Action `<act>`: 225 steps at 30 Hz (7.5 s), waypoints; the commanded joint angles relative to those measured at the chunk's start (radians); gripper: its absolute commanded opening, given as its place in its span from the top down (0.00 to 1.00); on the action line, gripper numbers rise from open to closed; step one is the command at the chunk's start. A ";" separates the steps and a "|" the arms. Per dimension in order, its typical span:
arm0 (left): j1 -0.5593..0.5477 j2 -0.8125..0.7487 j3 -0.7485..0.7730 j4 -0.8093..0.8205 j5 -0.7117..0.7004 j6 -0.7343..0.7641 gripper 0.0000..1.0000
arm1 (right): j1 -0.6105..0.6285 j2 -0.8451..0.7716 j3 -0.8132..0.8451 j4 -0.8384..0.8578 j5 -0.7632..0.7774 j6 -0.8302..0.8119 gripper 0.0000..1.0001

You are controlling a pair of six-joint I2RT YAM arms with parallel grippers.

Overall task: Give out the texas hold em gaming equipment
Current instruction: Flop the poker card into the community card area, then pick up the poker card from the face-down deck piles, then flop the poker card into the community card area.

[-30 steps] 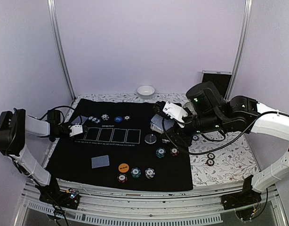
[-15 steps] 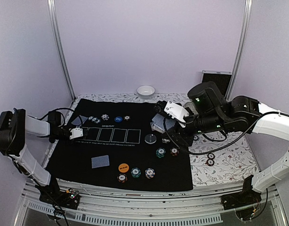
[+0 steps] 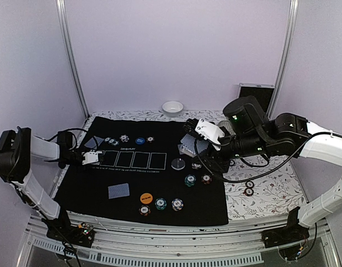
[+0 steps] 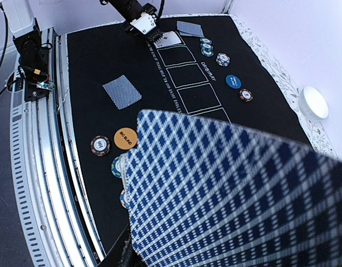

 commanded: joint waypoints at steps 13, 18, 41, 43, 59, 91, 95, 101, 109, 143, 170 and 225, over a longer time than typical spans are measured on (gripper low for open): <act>0.004 -0.059 0.014 -0.061 0.012 0.025 0.26 | -0.004 -0.022 -0.002 0.006 0.011 0.015 0.96; -0.053 -0.077 0.051 -0.183 0.033 0.005 0.24 | -0.005 -0.023 0.001 0.005 0.010 0.011 0.96; -0.347 -0.716 0.150 0.071 0.466 -0.583 0.02 | -0.005 0.074 0.090 -0.015 0.026 -0.013 0.96; -0.349 -0.699 0.190 0.064 0.616 -0.654 0.02 | -0.004 0.088 0.104 -0.016 0.025 -0.012 0.96; -0.561 -0.759 0.191 0.566 0.191 -1.478 0.02 | -0.005 0.170 0.187 -0.045 0.042 0.008 0.96; -1.011 -0.273 0.477 -0.019 0.165 -1.597 0.21 | -0.003 0.200 0.210 -0.008 0.004 0.009 0.96; -1.011 -0.253 0.494 -0.005 0.123 -1.636 0.23 | -0.003 0.204 0.209 -0.009 0.002 0.005 0.96; -1.015 -0.235 0.539 -0.079 0.001 -1.611 0.27 | -0.002 0.198 0.207 -0.009 0.004 0.004 0.96; -1.015 -0.296 0.497 -0.021 0.021 -1.608 0.30 | -0.003 0.189 0.194 -0.006 0.007 0.007 0.96; -1.016 -0.425 0.449 -0.001 0.156 -1.568 0.95 | -0.003 0.158 0.158 -0.008 0.027 0.010 0.96; -0.412 -0.498 0.123 0.048 0.004 -0.517 1.00 | -0.003 0.067 0.072 0.028 0.025 0.015 0.96; -0.158 0.201 0.294 -0.414 0.297 0.083 1.00 | -0.004 0.001 0.031 0.011 0.058 0.024 0.96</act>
